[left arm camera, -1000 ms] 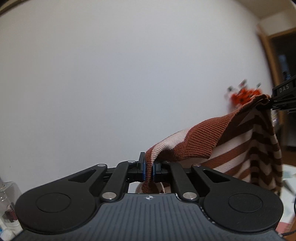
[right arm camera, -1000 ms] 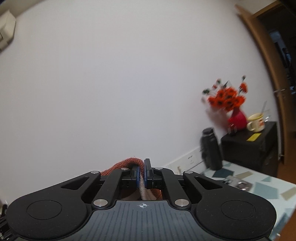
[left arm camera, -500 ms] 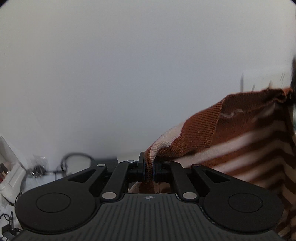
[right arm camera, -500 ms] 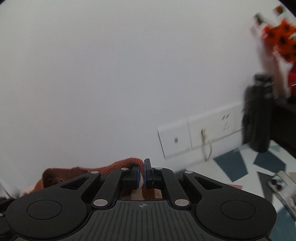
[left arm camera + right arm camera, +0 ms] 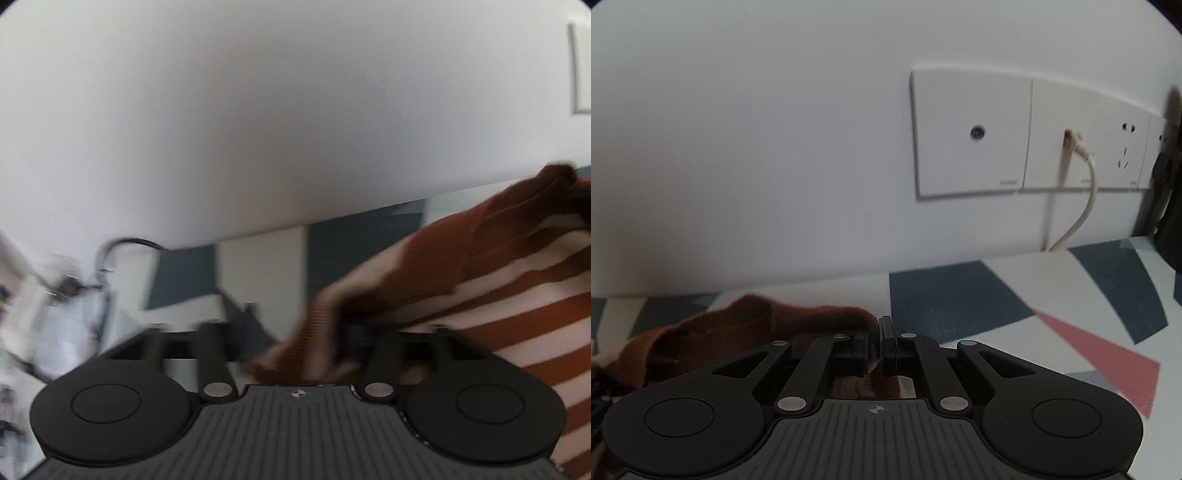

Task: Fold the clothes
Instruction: 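Lift the striped sweater with both grippers and carry it to the patterned table, then lay the sweater flat on the table and open both grippers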

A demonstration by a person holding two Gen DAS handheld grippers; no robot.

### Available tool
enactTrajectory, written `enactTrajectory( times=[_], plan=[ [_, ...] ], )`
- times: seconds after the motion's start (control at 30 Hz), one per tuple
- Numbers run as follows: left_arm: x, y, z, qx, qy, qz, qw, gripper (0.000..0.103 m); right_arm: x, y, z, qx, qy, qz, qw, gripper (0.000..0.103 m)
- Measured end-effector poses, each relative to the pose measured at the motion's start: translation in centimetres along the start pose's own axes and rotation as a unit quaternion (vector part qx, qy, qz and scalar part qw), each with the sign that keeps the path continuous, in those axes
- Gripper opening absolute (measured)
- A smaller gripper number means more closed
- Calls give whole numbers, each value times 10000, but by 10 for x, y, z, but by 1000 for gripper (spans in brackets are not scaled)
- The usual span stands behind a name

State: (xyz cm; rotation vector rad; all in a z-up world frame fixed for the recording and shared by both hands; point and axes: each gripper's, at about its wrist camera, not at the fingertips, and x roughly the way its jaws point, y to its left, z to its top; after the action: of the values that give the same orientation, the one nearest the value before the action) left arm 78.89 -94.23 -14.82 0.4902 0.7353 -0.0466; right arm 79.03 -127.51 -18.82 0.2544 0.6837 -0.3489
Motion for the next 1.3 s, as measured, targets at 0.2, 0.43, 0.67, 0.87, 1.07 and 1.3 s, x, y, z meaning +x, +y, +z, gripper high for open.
enactTrajectory(
  times=[0.2, 0.43, 0.67, 0.87, 1.07, 1.3],
  plan=[
    [-76, 25, 2, 83, -123, -569, 9983, 88, -11, -6, 4, 383, 63, -376, 9985, 75],
    [-164, 75, -91, -450, 118, -1589, 9862, 90, -129, -35, -43, 1245, -358, -162, 9914, 77],
    [-231, 99, -193, -377, 474, -1988, 9782, 90, -246, -40, -143, 1585, -190, -505, 9859, 76],
    [-255, 95, -243, 100, 694, -2128, 9746, 90, -312, -13, -217, 1526, 261, -711, 9854, 76],
    [-270, 92, -281, 224, 876, -2183, 9717, 91, -342, 3, -271, 1182, 748, -1181, 9831, 76],
    [-280, 104, -297, 66, 667, -2495, 9661, 67, -351, 5, -305, 1097, 854, -1562, 9779, 71]
  ],
)
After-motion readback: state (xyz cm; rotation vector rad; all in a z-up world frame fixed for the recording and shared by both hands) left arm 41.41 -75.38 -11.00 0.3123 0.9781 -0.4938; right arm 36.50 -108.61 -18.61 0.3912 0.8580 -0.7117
